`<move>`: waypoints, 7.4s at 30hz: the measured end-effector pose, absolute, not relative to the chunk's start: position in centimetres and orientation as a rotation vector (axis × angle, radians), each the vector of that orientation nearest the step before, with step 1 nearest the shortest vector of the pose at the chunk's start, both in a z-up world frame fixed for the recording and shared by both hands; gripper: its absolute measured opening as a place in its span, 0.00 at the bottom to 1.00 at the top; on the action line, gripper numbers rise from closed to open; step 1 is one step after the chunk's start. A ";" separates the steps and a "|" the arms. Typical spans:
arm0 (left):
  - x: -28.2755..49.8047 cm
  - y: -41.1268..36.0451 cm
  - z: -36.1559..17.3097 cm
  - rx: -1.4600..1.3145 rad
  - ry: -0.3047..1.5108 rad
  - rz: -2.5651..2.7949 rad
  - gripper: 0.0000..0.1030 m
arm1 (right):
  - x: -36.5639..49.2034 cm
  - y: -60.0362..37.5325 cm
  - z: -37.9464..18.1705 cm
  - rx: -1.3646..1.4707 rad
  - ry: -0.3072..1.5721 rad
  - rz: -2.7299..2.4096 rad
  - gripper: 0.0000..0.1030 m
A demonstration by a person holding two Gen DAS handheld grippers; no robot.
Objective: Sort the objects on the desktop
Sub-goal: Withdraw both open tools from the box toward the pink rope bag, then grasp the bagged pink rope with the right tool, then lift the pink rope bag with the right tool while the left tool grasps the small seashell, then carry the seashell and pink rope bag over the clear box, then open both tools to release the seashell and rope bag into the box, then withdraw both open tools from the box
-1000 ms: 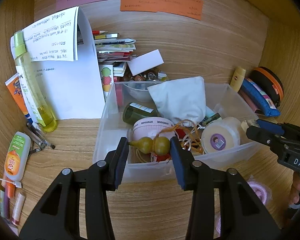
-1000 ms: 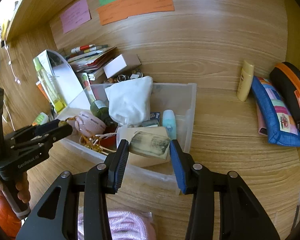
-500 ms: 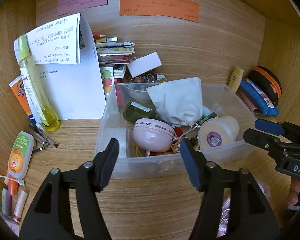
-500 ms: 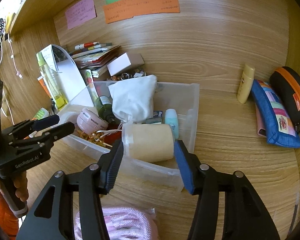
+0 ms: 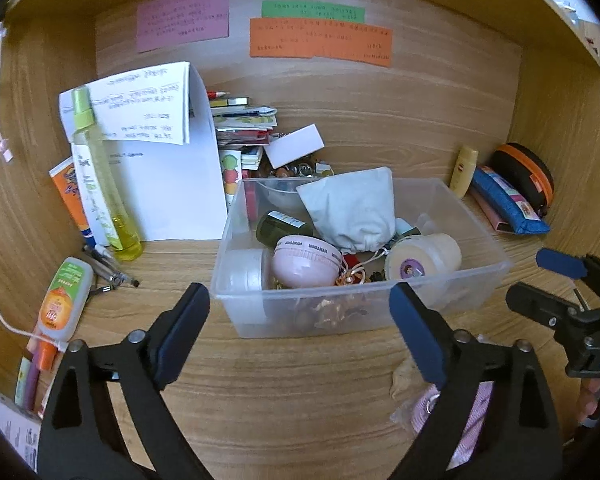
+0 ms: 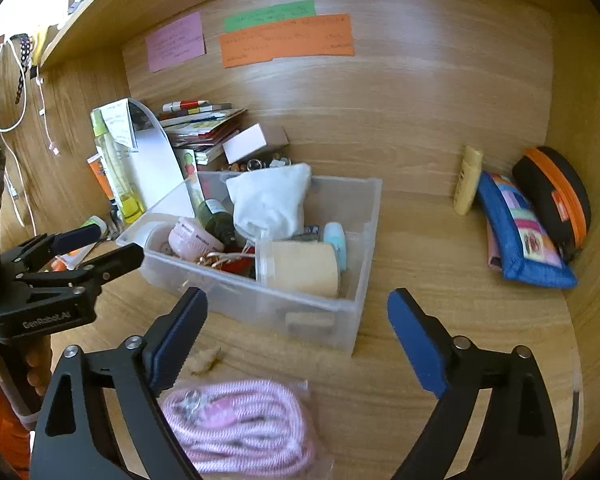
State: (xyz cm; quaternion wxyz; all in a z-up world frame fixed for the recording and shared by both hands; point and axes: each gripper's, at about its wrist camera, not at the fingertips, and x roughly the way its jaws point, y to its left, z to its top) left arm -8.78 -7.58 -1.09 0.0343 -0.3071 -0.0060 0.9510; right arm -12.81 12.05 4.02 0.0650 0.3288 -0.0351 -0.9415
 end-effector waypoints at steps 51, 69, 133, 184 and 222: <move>-6.9 -4.5 -8.5 -1.278 -0.032 2.570 0.93 | -9.7 7.1 -3.4 1.131 0.590 -2.515 0.97; -7.1 -5.7 -5.9 -1.129 -0.112 2.581 0.87 | -11.5 7.6 -2.8 1.124 0.630 -2.590 0.49; -10.1 -7.6 2.3 -0.886 -0.041 2.784 0.17 | -14.9 13.7 8.0 0.760 -0.101 -2.772 0.42; -19.7 -5.9 -2.5 -0.960 -0.115 2.714 0.35 | -24.8 11.1 3.0 0.947 0.029 -2.881 0.56; -10.2 -7.8 3.6 -0.626 0.019 2.941 0.99 | -20.5 12.2 7.9 0.824 -0.055 -2.890 1.00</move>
